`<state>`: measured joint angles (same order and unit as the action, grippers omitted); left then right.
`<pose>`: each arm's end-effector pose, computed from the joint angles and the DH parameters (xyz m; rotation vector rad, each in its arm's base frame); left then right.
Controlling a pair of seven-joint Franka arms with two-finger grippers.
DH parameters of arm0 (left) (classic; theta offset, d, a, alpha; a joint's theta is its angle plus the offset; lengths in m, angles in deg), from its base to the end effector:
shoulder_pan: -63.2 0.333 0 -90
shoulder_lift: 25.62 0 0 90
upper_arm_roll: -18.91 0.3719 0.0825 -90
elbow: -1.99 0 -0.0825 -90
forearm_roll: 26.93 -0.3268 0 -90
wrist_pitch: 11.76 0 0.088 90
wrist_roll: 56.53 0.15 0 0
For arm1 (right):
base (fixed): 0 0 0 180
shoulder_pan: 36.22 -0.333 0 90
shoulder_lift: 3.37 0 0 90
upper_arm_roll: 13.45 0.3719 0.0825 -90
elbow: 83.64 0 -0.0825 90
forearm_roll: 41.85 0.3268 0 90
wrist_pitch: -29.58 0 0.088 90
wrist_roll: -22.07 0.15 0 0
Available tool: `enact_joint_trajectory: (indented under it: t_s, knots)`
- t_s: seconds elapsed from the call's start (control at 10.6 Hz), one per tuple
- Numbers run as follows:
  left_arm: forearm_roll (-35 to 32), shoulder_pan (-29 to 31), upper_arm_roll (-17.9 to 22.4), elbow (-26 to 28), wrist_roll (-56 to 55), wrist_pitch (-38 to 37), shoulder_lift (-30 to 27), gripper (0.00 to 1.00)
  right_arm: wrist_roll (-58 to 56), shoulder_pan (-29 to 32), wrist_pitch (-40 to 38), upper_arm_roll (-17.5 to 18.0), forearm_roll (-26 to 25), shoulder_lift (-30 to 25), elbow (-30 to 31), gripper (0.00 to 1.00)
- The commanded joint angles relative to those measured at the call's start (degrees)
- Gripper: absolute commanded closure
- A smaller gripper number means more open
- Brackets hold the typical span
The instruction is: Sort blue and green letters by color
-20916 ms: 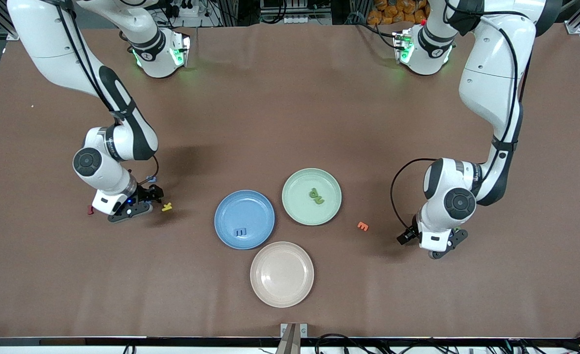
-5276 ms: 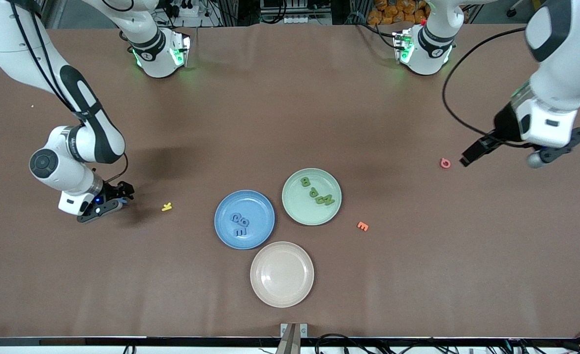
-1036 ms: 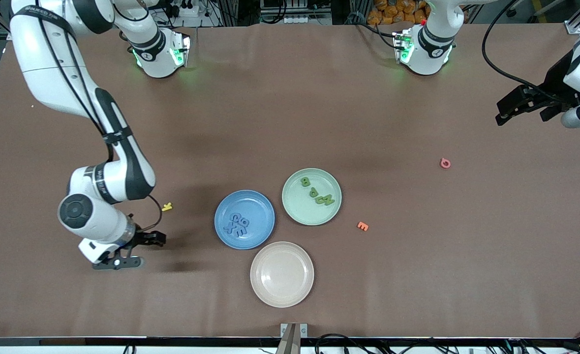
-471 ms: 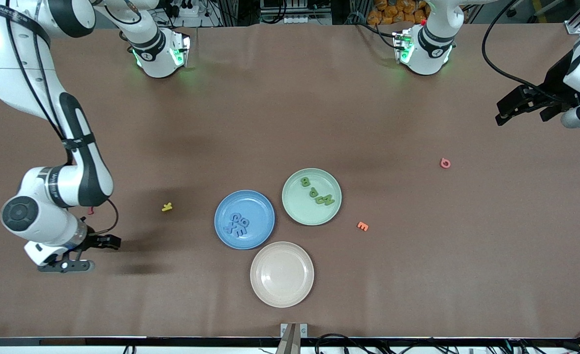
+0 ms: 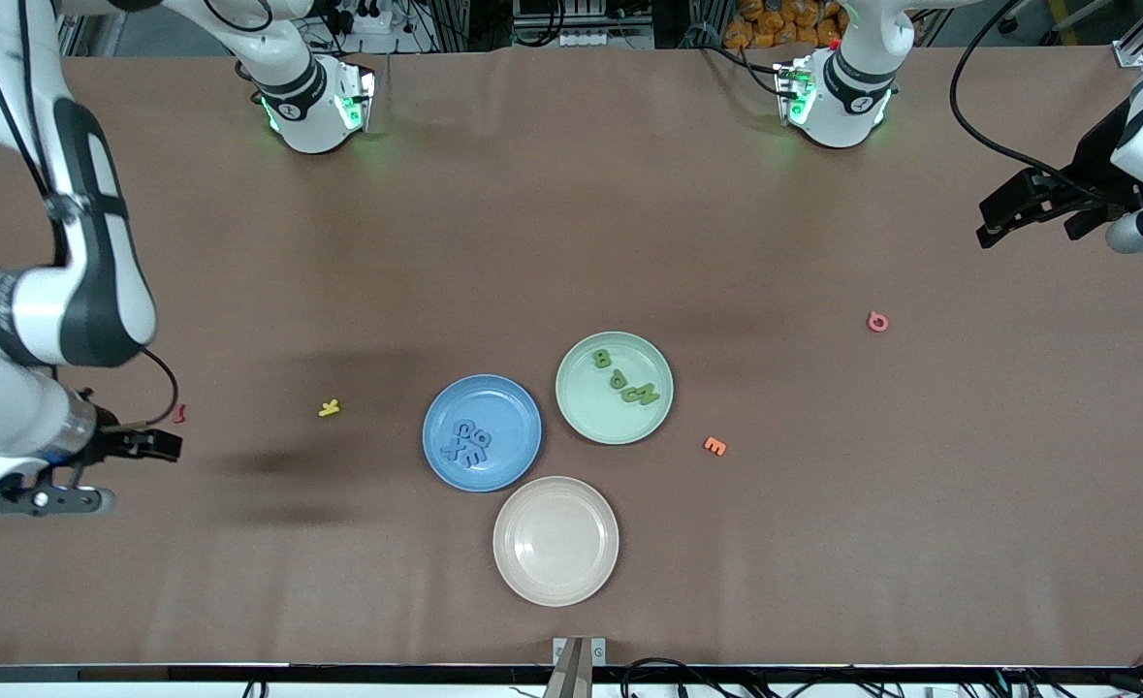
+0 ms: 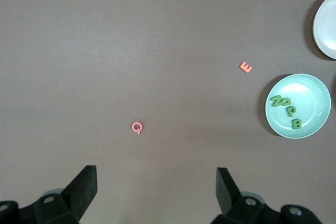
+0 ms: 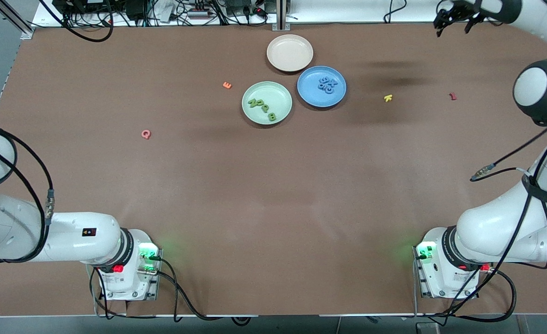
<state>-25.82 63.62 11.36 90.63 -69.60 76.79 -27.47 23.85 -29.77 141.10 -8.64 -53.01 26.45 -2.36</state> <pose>0.4805 -0.0644 0.6607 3.1170 0.1605 0.0426 0.6793 -0.0517 0.4266 3.0017 -0.0004 0.0146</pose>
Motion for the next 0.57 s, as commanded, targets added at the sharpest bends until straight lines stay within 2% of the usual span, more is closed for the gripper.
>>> enact_joint_trajectory:
  t_s: [0.0,0.19,0.47]
  knots:
    - [-1.02,0.02,-0.09,-0.93,1.21,-0.14,0.35,0.0,0.33,0.23,-10.51,1.52,1.66,-10.72,2.04,0.0]
    - [-1.02,0.02,-0.09,-0.93,1.21,-0.14,0.35,0.0,0.76,0.14,-15.35,1.43,5.79,-16.09,2.48,0.0]
    - [-1.11,-0.15,-0.09,-0.93,1.21,-0.14,0.35,0.0,1.03,0.06,-20.98,1.43,8.17,-23.82,3.62,0.0]
